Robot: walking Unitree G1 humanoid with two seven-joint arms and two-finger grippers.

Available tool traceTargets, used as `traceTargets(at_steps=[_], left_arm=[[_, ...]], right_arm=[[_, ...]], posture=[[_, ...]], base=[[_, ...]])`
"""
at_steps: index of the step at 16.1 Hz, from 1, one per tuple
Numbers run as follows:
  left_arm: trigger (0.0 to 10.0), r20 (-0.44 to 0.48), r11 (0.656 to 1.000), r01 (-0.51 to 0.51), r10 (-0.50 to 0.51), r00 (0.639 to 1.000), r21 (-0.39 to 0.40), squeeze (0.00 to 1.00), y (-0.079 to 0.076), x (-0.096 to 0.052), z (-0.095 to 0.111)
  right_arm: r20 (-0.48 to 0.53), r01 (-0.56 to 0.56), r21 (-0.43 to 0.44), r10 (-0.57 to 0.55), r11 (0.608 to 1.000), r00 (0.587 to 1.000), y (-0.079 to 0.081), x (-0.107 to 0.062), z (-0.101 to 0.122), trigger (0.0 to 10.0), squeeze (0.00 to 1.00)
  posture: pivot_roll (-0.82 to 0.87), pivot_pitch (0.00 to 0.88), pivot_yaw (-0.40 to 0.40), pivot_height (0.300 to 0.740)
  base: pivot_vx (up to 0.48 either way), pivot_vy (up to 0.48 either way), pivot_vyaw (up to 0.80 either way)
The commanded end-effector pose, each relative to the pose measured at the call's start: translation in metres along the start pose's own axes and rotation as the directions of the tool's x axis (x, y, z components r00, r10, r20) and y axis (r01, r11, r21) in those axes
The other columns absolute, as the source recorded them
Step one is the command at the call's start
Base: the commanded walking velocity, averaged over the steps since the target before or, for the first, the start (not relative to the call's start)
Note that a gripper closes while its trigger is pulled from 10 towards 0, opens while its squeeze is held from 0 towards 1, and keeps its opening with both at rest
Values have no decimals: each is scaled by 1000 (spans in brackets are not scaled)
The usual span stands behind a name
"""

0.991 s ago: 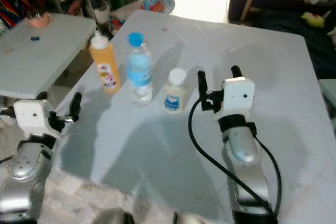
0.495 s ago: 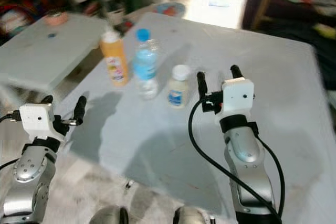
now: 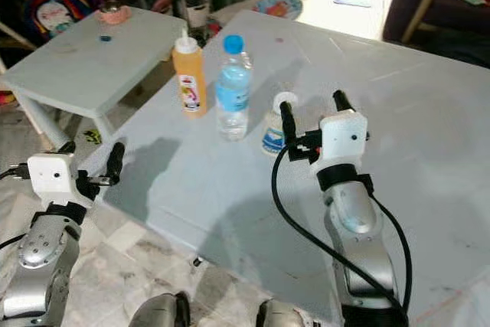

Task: Restocking fridge

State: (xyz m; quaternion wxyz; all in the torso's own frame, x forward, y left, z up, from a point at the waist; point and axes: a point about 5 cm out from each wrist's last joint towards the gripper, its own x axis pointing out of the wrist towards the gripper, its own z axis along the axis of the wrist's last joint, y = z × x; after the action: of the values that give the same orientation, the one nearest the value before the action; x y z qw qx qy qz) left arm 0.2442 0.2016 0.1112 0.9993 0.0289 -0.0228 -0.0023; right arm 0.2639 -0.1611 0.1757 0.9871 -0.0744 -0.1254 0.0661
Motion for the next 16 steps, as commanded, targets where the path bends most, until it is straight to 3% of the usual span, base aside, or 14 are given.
traceTargets(at_steps=[1,2,6,14,15,16], left_arm=[[10000,13,1000,4,-5,1000,6,0,-1,2,4],[10000,13,1000,7,-7,1000,7,0,-1,3,4],[10000,18,1000,9,-9,1000,11,0,-2,4,5],[10000,13,1000,10,-10,1000,7,0,-4,3,4],[10000,12,1000,14,-14,1000,7,0,-5,3,4],[10000,12,1000,17,-17,1000,8,0,-5,4,4]], right_arm=[[2,-5,2,5,1000,1000,-1,3,0,10000,588],[1,-37,2,37,999,999,2,7,-1,10000,0],[8,-148,18,148,989,989,13,20,-3,10000,0],[-8,-215,58,216,975,976,21,22,-11,10000,0],[-12,-220,77,221,973,975,21,24,-12,9137,0],[-15,-226,86,228,970,974,22,26,-13,3961,0]], posture=[[-49,90,3,740],[-47,93,6,740],[-39,96,3,740],[-35,103,-1,740],[-36,103,2,740],[-36,104,3,740]], base=[[0,0,0],[0,0,0],[0,0,0],[0,0,0],[0,0,0],[0,0,0]])
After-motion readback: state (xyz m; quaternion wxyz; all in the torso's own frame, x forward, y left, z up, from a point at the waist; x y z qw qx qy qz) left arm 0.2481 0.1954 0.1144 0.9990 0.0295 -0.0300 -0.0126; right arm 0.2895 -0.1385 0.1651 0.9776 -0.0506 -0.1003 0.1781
